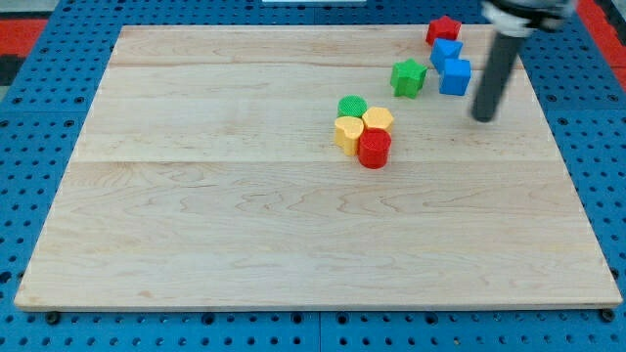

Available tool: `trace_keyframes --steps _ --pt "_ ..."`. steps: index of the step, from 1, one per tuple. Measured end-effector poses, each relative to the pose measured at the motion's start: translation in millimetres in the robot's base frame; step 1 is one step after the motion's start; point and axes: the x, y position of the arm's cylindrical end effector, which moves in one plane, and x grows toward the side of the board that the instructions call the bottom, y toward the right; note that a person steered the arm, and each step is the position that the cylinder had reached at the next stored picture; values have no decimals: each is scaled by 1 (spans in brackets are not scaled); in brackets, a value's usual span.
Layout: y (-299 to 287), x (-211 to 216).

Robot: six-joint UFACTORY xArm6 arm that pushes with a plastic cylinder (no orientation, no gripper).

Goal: Move the blue cube into the green star

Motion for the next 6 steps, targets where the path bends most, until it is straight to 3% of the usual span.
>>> trace_keyframes --steps 2,6 --pt "24 -65" --pt "-196 -81"
